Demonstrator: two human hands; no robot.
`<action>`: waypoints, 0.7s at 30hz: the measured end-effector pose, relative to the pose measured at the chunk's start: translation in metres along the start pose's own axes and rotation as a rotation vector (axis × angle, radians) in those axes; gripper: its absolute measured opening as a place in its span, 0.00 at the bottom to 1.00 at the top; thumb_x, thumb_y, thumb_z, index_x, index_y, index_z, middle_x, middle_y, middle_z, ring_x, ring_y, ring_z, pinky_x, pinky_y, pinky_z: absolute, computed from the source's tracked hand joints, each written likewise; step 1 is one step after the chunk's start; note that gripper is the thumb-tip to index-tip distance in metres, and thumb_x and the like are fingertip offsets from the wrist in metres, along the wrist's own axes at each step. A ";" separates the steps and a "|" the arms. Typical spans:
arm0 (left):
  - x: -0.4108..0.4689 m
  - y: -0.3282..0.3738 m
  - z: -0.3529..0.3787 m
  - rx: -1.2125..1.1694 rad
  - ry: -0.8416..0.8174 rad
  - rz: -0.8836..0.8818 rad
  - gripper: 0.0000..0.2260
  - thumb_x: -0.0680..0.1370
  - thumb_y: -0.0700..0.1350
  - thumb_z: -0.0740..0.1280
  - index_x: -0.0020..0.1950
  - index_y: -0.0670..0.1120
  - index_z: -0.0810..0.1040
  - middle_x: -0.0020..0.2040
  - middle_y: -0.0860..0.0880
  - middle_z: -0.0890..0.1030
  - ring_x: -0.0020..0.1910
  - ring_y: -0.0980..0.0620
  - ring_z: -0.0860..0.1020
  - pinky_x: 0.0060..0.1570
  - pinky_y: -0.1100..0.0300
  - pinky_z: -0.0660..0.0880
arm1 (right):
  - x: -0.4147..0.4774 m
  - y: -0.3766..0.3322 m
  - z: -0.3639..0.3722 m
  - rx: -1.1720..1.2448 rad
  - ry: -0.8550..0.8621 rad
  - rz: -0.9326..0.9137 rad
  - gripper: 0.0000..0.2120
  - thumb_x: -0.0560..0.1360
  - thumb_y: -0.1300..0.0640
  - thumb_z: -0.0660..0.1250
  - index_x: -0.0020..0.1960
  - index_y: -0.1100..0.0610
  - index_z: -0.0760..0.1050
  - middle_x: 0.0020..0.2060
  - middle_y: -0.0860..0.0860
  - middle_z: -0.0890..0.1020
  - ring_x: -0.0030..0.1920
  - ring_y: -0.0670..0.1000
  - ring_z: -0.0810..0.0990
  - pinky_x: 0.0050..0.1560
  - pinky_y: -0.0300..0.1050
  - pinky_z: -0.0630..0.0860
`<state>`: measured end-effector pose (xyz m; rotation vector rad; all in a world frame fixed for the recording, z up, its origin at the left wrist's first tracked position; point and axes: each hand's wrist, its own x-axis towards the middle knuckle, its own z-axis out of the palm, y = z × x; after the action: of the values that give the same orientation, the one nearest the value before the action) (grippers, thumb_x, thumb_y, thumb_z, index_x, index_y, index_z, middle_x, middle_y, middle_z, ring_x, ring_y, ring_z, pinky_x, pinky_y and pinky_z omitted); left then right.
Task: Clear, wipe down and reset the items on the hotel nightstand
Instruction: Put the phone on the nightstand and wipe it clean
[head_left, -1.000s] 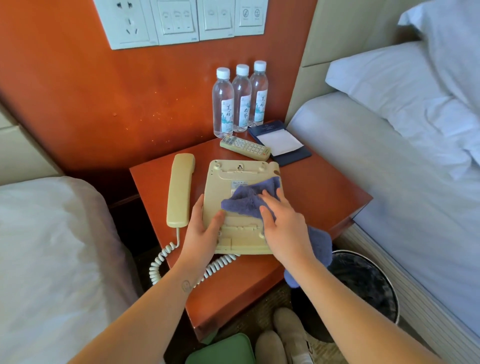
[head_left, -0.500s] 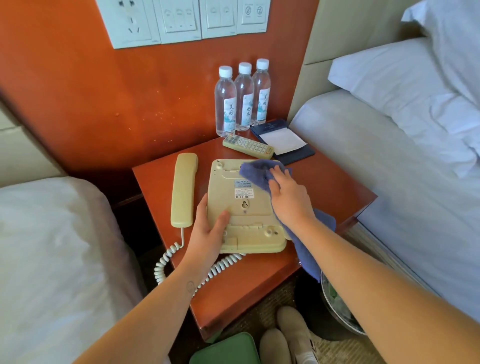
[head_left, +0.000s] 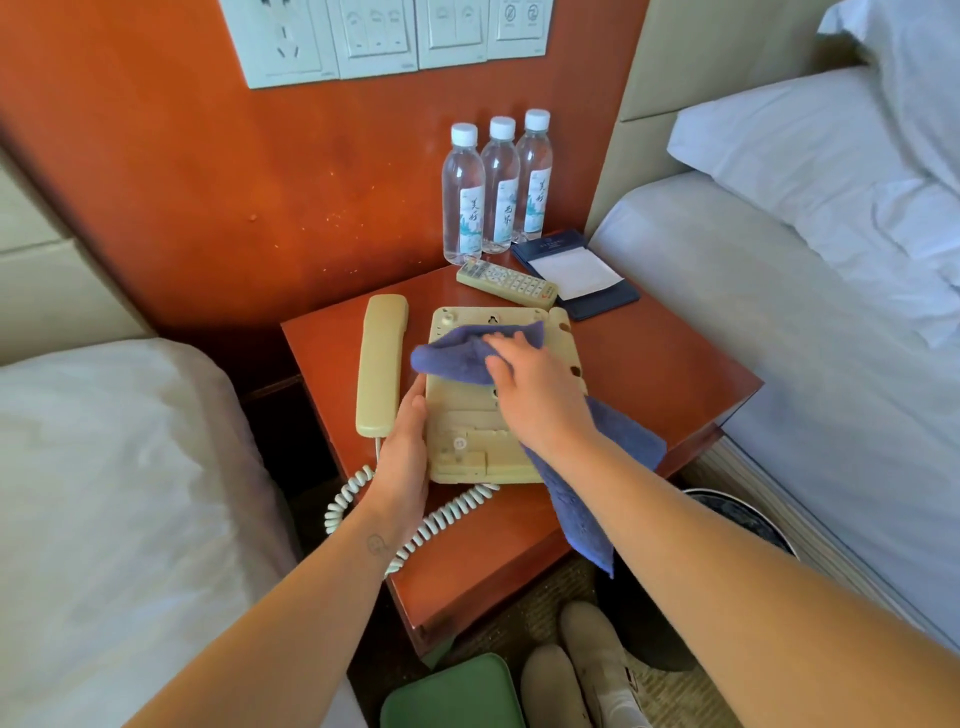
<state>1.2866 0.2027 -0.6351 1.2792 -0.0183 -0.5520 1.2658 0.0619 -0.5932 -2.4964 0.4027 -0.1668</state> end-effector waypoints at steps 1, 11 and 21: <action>-0.001 0.001 0.001 -0.055 0.022 -0.013 0.18 0.84 0.53 0.53 0.70 0.51 0.73 0.61 0.47 0.82 0.58 0.49 0.81 0.50 0.54 0.79 | 0.003 -0.007 0.007 -0.052 -0.052 -0.048 0.20 0.84 0.55 0.53 0.75 0.54 0.65 0.75 0.53 0.65 0.76 0.55 0.60 0.71 0.51 0.60; 0.000 0.003 -0.007 -0.270 0.002 -0.128 0.27 0.80 0.65 0.50 0.68 0.50 0.72 0.62 0.49 0.80 0.60 0.50 0.79 0.59 0.53 0.74 | -0.023 0.012 -0.007 0.151 -0.331 -0.240 0.15 0.81 0.55 0.62 0.66 0.48 0.76 0.68 0.46 0.74 0.72 0.43 0.65 0.72 0.40 0.60; 0.007 0.013 -0.010 -0.093 -0.158 -0.134 0.17 0.84 0.43 0.56 0.73 0.52 0.69 0.63 0.46 0.80 0.61 0.46 0.79 0.59 0.52 0.76 | -0.054 0.010 0.001 0.116 0.008 -0.246 0.15 0.76 0.43 0.67 0.59 0.46 0.81 0.64 0.44 0.78 0.67 0.41 0.72 0.67 0.44 0.70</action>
<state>1.3005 0.2115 -0.6285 1.1493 -0.0383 -0.7602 1.2130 0.0723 -0.6015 -2.4242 0.0843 -0.2895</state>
